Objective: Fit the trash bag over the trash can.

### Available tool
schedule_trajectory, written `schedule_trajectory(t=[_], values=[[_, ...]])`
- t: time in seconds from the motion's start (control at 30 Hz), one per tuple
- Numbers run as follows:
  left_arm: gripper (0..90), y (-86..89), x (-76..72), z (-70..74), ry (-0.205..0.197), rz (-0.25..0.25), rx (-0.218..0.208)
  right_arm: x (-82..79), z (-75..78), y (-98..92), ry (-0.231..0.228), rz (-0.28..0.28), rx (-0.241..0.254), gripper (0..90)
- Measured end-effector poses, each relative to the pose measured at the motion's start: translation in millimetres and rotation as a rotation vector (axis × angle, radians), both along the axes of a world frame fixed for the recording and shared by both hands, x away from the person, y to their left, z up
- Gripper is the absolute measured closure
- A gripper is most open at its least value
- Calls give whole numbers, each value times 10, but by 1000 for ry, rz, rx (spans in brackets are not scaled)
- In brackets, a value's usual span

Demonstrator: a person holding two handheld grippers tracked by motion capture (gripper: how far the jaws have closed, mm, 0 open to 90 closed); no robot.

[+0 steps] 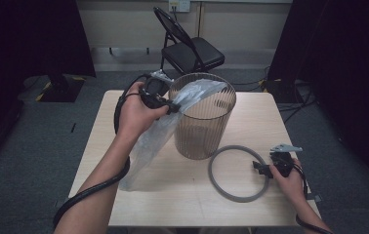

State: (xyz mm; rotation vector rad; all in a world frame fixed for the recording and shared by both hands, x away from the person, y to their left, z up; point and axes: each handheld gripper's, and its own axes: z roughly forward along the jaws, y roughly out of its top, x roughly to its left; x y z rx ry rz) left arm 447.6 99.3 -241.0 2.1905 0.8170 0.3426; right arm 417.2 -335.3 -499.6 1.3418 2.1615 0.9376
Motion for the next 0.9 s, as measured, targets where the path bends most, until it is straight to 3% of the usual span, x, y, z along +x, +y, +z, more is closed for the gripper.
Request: schedule_trajectory(t=[0.13,0.37,0.47,0.63,0.8,0.9], values=[[859,-10,64,108,0,6,-24,1,-1,0,-1,0,0,119],[870,-167,285,268,-25,57,-13,5,0,1,0,2,0,119],[873,-307,378,206,0,59,31,8,0,2,0,3,0,119],[875,-466,455,-6,30,49,68,11,0,3,1,5,0,119],[875,-506,453,-140,49,18,152,15,1,4,1,6,-1,119],[877,-499,449,-170,62,8,170,17,0,6,-1,5,-2,119]])
